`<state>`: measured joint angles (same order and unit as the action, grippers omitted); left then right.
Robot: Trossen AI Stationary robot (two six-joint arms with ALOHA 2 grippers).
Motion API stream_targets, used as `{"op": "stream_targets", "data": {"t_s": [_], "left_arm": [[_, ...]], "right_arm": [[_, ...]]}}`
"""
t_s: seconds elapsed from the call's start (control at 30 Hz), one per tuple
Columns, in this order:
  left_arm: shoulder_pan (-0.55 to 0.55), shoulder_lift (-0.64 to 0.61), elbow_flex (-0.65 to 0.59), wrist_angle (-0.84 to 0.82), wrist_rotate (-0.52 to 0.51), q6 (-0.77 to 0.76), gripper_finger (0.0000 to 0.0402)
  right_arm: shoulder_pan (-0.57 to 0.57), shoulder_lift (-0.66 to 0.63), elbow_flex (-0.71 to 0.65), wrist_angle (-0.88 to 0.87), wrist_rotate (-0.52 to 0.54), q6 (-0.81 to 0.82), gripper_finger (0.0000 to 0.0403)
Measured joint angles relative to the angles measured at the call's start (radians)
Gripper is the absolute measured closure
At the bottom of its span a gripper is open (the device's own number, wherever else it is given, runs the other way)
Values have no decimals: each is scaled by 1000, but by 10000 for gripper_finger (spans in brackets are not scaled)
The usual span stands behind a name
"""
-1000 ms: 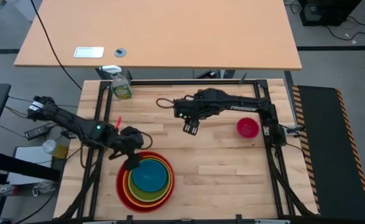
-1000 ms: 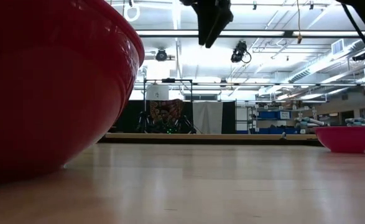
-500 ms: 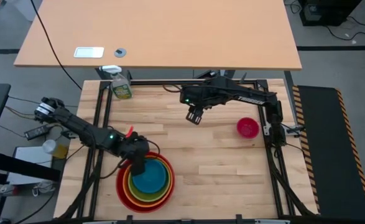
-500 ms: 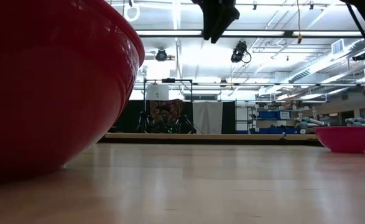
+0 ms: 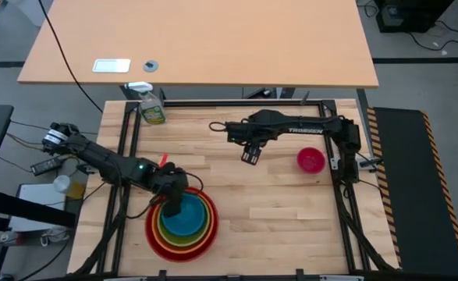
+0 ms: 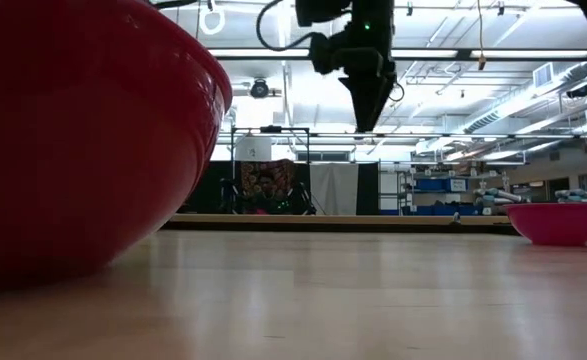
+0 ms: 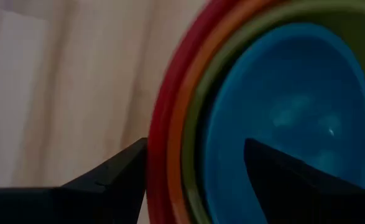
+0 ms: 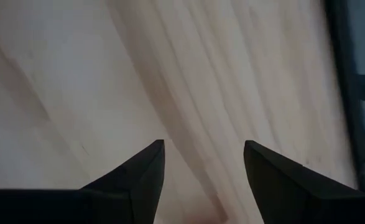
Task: Nest bowls inside each other
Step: Stack the blue bowl on top of the green bowl, then stack the pink bowl on top of the blue bowl
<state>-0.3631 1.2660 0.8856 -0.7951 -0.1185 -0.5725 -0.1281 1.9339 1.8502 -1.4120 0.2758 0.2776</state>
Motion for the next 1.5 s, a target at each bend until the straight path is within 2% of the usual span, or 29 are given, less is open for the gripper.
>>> {"op": "stream_targets", "data": {"t_s": [0.1, 0.17, 0.4, 0.57, 0.73, 0.83, 0.97, 1.1, 1.23, 1.4, 1.5], "left_arm": [[-6, -2, 18, -61, 52, 32, 141], [-6, -20, 56, -121, 47, 35, 141], [1, -69, 177, -121, -152, 152, 141], [24, -62, 155, -133, -167, 186, 141], [62, -88, 152, -68, -196, 162, 141], [65, -121, 152, 32, -244, 173, 141], [100, -158, 152, 195, -285, 176, 141], [154, -176, 153, 343, -285, 180, 141], [199, -176, 153, 436, -254, 240, 141], [241, -173, 153, 462, -226, 270, 141], [250, -175, 153, 462, -226, 270, 141]], "right_arm": [[-9, -51, -71, 50, -29, 0, 179], [-13, -90, -97, 62, -33, 3, 180], [-30, -232, -141, 93, -3, 22, 184], [-50, -301, -164, 75, 35, 34, 184], [-97, -447, -407, 167, -73, 62, 186], [-112, -535, -583, 203, -79, 99, 189], [-140, -606, -734, 214, -136, 114, 190], [-194, -604, -792, 129, -165, 103, 190], [-255, -543, -800, 41, -169, 4, 190], [-320, -433, -794, -28, -164, -168, 190], [-343, -372, -794, -28, -116, -268, 190]]}}
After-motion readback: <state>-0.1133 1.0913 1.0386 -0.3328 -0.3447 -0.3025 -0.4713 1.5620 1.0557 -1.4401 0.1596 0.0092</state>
